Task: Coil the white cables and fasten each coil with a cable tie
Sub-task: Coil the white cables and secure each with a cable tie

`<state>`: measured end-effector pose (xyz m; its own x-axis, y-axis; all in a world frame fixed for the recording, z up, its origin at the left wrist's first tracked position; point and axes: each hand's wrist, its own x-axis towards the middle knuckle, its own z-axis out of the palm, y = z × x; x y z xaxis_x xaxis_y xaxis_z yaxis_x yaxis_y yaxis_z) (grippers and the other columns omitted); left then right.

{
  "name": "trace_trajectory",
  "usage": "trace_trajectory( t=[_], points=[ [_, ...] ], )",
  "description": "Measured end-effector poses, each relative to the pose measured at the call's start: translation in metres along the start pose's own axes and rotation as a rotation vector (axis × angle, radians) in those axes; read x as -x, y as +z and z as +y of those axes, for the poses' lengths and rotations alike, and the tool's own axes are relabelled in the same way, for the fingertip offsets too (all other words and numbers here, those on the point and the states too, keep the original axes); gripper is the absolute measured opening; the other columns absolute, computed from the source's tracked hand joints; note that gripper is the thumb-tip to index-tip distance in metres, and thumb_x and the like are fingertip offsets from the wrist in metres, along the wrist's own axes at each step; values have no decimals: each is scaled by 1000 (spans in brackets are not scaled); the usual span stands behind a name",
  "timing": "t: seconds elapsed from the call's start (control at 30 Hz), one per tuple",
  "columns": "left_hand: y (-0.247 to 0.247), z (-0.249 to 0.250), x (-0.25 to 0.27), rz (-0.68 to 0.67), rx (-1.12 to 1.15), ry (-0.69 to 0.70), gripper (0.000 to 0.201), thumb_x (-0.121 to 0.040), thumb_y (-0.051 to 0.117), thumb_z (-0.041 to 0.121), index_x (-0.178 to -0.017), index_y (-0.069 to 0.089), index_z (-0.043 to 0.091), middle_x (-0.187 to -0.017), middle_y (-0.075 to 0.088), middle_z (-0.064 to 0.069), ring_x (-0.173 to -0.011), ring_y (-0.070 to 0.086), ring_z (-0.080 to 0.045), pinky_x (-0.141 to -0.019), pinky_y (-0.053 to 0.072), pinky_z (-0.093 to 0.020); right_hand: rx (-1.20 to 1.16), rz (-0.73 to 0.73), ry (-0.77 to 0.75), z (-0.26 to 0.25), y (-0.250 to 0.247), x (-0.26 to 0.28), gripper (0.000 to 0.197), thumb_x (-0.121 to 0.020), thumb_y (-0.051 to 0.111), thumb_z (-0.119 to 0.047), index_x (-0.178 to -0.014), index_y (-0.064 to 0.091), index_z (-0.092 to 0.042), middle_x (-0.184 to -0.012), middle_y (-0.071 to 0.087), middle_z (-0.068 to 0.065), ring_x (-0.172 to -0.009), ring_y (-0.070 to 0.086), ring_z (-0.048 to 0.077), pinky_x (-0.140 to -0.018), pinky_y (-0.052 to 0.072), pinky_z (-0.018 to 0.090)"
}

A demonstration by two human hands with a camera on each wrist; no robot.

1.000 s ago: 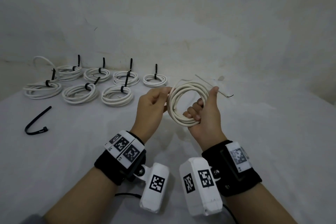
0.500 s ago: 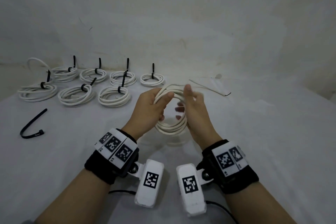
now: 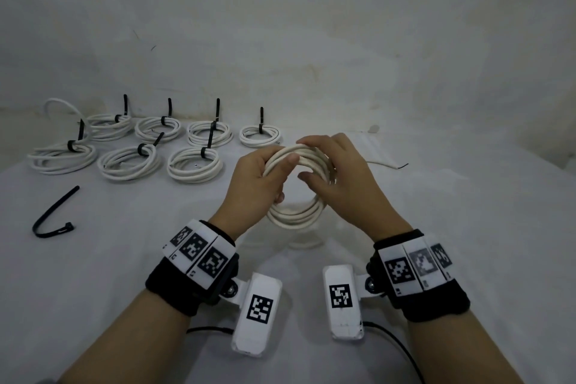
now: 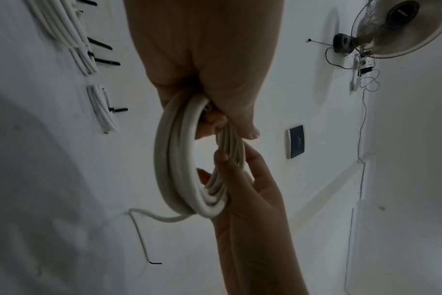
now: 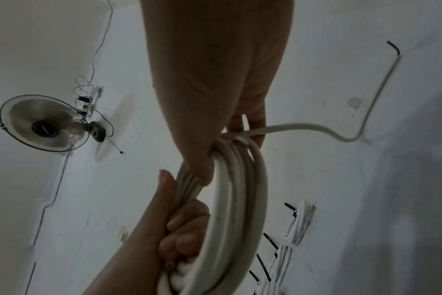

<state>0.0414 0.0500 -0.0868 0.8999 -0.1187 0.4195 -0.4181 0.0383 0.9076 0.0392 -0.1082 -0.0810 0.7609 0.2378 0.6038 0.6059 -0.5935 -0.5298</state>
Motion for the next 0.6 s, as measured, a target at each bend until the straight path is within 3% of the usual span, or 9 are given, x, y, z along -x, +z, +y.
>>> trace_trajectory(
  t=[0.1,0.17,0.23,0.3,0.37,0.5,0.6],
  points=[
    [3,3,3,-29,-2,5,28,-81,62,30,-99,65,8,-52,51,11,-42,44,-5,-45,44,-21,37,88,-66,0,0,0,34,-83,62,-8,-116,60,-15,-97,58,1,-80,49,0,-73,38,7],
    [1,3,4,-64,-62,5,19,-81,69,20,-100,65,18,-61,60,11,-47,52,-3,-50,51,-23,37,107,-91,0,-2,0,31,-82,57,-11,-112,62,-13,-93,60,1,-75,52,5,-71,44,13],
    [-2,1,3,-84,-93,-4,21,-84,68,12,-103,65,19,-66,63,6,-49,54,-5,-53,55,-28,45,100,-71,-2,-2,1,28,-81,56,-16,-109,61,-14,-88,60,-1,-70,56,12,-66,52,31],
    [-4,-1,2,-85,-126,-17,16,-88,64,10,-104,65,12,-64,62,-1,-47,54,-11,-54,57,-37,41,86,-46,-3,-2,2,22,-82,59,-15,-105,59,-14,-87,61,-2,-69,57,14,-63,53,41],
    [-4,0,3,-100,-125,-83,8,-91,60,12,-92,65,5,-55,58,-1,-42,52,-13,-56,55,-38,36,80,-43,-4,-2,2,19,-83,60,-14,-102,57,-13,-87,62,-1,-68,58,14,-62,53,41],
    [-2,6,4,-149,50,-325,30,-91,58,17,-62,52,8,-39,44,-1,-32,40,-10,-47,48,-23,-12,59,-5,-8,-3,3,16,-84,62,-9,-99,56,-11,-83,63,2,-55,60,13,-55,53,37],
    [-3,9,6,-244,319,-436,27,-82,56,32,-67,49,11,-38,33,6,-31,31,-6,-45,40,-19,-62,68,9,-10,-4,3,12,-87,63,-11,-96,56,-10,-80,63,3,-50,59,12,-47,51,26]
  ],
)
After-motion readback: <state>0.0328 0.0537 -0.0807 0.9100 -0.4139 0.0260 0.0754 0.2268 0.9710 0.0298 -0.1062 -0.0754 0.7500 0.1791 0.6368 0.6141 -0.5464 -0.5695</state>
